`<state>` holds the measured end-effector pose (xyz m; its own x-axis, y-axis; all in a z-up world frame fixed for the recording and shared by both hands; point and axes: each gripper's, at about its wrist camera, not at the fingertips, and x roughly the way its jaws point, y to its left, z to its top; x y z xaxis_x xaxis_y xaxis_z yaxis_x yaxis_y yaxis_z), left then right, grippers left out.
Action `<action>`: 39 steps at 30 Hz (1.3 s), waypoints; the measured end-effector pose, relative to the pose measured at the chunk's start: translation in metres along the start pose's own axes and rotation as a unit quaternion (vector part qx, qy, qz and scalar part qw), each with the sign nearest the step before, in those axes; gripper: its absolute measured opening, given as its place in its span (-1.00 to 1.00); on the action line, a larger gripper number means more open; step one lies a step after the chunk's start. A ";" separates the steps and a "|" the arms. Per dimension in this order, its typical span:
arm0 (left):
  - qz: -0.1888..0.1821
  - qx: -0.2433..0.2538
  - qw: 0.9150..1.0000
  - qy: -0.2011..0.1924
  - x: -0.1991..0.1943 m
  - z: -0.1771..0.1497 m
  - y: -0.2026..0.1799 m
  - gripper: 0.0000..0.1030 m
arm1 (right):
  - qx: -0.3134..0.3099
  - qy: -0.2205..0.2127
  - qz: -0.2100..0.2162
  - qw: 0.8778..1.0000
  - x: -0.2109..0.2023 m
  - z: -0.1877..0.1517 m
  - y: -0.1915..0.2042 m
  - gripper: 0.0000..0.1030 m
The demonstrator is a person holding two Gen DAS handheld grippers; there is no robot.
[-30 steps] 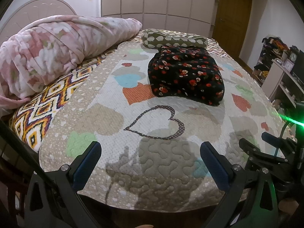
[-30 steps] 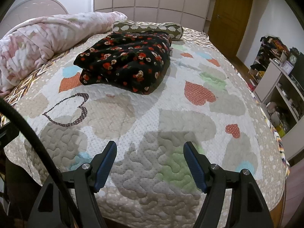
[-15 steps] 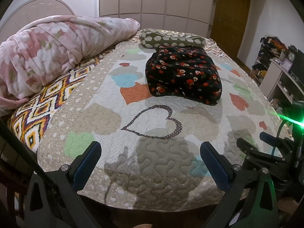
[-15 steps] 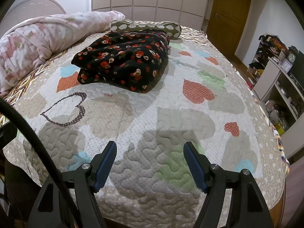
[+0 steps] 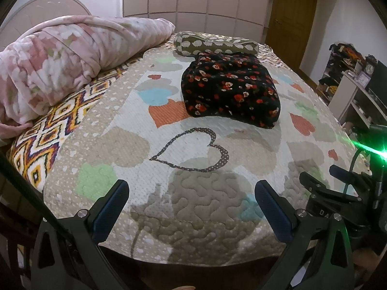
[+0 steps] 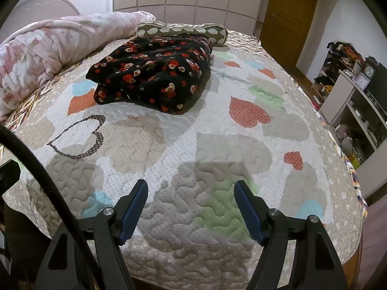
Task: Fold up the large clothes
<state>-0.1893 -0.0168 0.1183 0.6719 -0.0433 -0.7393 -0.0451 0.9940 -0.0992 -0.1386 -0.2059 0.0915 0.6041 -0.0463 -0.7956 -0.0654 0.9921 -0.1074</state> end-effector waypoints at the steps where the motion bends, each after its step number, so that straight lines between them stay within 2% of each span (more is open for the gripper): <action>1: -0.001 0.000 1.000 0.001 0.000 0.000 0.000 1.00 | 0.000 0.001 0.000 1.000 0.001 0.000 0.000 0.51; 39: -0.005 0.000 1.000 0.008 0.003 -0.001 0.002 1.00 | 0.010 0.014 0.001 1.000 0.007 -0.002 -0.003 0.52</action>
<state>-0.1880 -0.0153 0.1156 0.6601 -0.0550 -0.7491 -0.0377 0.9936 -0.1061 -0.1357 -0.2095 0.0857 0.5820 -0.0470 -0.8118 -0.0513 0.9942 -0.0943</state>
